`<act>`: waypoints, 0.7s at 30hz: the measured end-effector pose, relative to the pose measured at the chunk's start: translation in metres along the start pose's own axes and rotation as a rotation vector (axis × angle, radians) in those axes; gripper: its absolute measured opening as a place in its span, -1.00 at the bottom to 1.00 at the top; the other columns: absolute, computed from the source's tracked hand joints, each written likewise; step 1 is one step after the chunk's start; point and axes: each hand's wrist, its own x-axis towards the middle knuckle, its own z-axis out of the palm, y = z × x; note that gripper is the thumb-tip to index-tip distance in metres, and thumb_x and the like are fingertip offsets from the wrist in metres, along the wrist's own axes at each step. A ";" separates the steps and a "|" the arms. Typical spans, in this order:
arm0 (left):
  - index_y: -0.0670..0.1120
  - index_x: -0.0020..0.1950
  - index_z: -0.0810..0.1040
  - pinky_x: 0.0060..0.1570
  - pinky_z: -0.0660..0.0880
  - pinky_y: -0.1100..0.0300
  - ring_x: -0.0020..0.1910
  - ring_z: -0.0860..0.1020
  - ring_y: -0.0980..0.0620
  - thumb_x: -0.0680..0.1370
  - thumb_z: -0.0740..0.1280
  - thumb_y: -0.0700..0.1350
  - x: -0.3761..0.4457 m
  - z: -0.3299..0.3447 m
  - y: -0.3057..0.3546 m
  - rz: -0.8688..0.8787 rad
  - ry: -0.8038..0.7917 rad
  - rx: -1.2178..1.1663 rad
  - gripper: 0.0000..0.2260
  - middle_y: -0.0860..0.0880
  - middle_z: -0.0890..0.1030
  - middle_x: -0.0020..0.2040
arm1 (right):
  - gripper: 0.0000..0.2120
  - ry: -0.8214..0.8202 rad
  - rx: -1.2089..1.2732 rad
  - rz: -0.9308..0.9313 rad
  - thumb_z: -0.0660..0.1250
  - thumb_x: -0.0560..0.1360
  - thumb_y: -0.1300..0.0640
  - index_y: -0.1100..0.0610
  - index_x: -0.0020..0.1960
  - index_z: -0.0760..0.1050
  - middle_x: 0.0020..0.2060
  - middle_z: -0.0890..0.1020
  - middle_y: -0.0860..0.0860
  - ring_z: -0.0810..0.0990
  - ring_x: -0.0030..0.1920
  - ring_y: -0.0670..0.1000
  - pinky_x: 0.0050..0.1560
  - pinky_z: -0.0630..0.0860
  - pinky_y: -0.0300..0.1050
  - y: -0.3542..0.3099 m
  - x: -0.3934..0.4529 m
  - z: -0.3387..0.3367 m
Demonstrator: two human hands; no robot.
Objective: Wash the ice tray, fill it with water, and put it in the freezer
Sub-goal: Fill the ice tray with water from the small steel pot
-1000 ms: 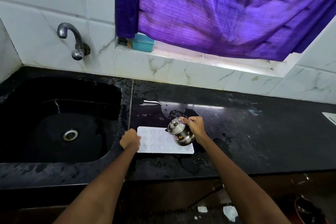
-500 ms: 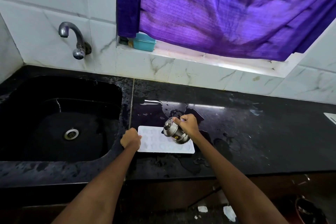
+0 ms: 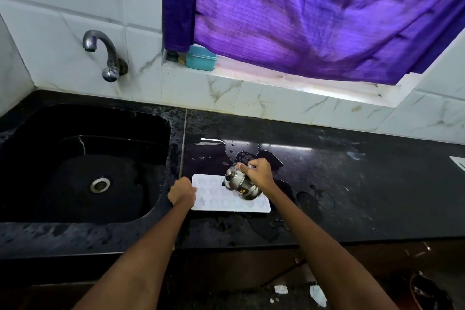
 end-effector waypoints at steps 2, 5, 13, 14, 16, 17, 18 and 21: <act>-0.18 0.22 0.56 0.14 0.51 -0.02 0.22 0.54 -0.19 0.55 0.35 -0.07 0.000 0.000 0.001 0.001 -0.001 -0.004 -0.71 -0.19 0.56 0.23 | -0.43 -0.004 0.001 0.000 0.44 0.42 0.16 0.07 -0.56 0.11 -0.60 0.18 -0.02 0.15 -0.52 -0.05 -0.43 0.13 -0.18 0.000 0.000 0.000; -0.19 0.22 0.56 0.13 0.50 -0.02 0.22 0.54 -0.19 0.55 0.35 -0.06 -0.001 0.000 0.001 -0.004 -0.001 -0.007 -0.70 -0.19 0.56 0.23 | -0.43 -0.015 0.007 -0.002 0.44 0.42 0.16 0.08 -0.55 0.11 -0.59 0.19 -0.01 0.16 -0.51 -0.04 -0.40 0.13 -0.17 0.000 0.000 0.001; -0.17 0.23 0.56 0.15 0.49 -0.02 0.24 0.53 -0.19 0.55 0.35 -0.07 -0.001 -0.001 0.001 -0.014 0.000 -0.023 -0.70 -0.19 0.55 0.25 | -0.43 -0.007 0.019 0.013 0.44 0.41 0.15 0.07 -0.56 0.11 -0.60 0.19 -0.03 0.16 -0.53 -0.06 -0.42 0.15 -0.18 0.002 -0.001 0.004; -0.17 0.23 0.56 0.14 0.49 -0.02 0.23 0.53 -0.19 0.55 0.35 -0.07 -0.001 0.000 0.001 -0.013 0.000 -0.024 -0.70 -0.19 0.55 0.25 | -0.43 -0.002 0.034 0.018 0.44 0.41 0.16 0.06 -0.56 0.11 -0.60 0.19 -0.03 0.15 -0.52 -0.06 -0.42 0.14 -0.18 0.003 -0.001 0.004; -0.17 0.23 0.56 0.15 0.49 -0.02 0.23 0.53 -0.19 0.55 0.35 -0.07 -0.001 -0.001 0.000 -0.011 -0.001 -0.028 -0.70 -0.19 0.55 0.25 | -0.43 0.015 0.086 0.042 0.44 0.40 0.18 0.06 -0.55 0.11 -0.59 0.17 -0.04 0.13 -0.51 -0.07 -0.42 0.13 -0.17 0.004 0.000 0.005; -0.17 0.23 0.56 0.15 0.49 -0.02 0.23 0.53 -0.19 0.55 0.35 -0.07 -0.001 -0.001 0.000 -0.010 -0.001 -0.032 -0.70 -0.19 0.55 0.25 | -0.43 0.028 0.122 0.062 0.44 0.40 0.20 0.05 -0.55 0.10 -0.58 0.16 -0.04 0.12 -0.51 -0.07 -0.42 0.12 -0.17 0.004 0.001 0.005; -0.17 0.23 0.56 0.15 0.49 -0.01 0.23 0.54 -0.18 0.55 0.35 -0.07 -0.001 -0.001 0.000 -0.010 -0.002 -0.038 -0.70 -0.19 0.55 0.25 | -0.43 0.042 0.160 0.086 0.45 0.40 0.21 0.05 -0.55 0.10 -0.59 0.15 -0.06 0.12 -0.51 -0.07 -0.42 0.11 -0.17 0.005 0.002 0.005; -0.17 0.22 0.57 0.13 0.50 0.00 0.23 0.54 -0.18 0.54 0.36 -0.07 -0.001 -0.002 -0.001 -0.006 -0.005 -0.063 -0.71 -0.18 0.56 0.24 | -0.42 0.056 0.234 0.127 0.45 0.40 0.21 0.04 -0.57 0.12 -0.66 0.15 -0.15 0.12 -0.56 -0.13 -0.48 0.11 -0.23 0.004 0.007 0.004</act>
